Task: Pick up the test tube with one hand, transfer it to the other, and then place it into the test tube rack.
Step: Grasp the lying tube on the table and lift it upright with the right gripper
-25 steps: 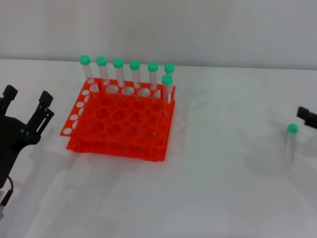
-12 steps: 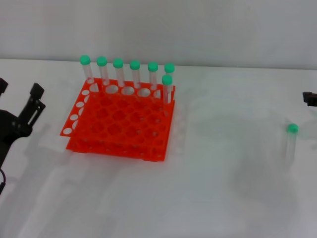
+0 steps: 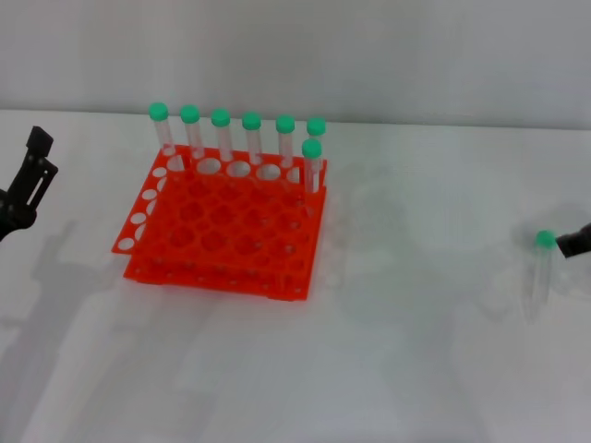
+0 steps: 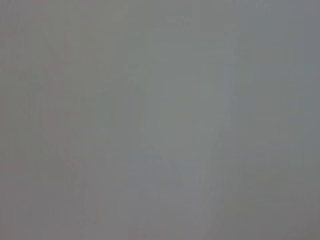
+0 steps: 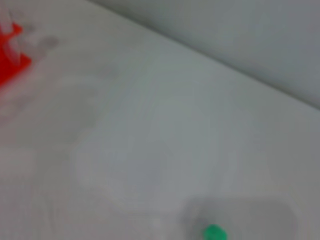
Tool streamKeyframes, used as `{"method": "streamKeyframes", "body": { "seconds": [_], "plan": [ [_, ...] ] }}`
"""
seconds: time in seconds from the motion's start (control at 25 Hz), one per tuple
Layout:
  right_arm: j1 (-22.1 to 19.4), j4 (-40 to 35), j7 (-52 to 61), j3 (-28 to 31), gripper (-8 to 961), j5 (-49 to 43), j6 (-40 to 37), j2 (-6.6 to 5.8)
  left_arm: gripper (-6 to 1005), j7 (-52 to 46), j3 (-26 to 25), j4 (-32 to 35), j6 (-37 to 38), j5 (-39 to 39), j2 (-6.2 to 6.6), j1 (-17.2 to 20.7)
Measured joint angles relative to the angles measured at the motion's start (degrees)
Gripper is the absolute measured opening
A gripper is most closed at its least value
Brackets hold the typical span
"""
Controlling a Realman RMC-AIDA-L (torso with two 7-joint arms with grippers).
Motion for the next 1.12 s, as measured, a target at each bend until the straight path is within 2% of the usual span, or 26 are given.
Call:
{"method": "streamKeyframes", "body": {
  "seconds": [0.4, 0.64, 1.12],
  "plan": [
    [6.0, 8.8, 1.7, -0.2, 681, 3.0, 1.0, 0.09, 846, 0.4, 0.0, 0.1, -0.7, -0.5, 0.05, -0.3],
    [10.0, 15.7, 2.0, -0.1, 680, 4.3, 0.8, 0.09, 846, 1.6, 0.0, 0.1, -1.0, -0.5, 0.08, -0.3],
    [12.8, 23.0, 2.9, -0.1, 678, 1.2, -1.9, 0.02, 845, 2.3, 0.0, 0.1, -1.7, -0.9, 0.08, -0.7]
  ]
}}
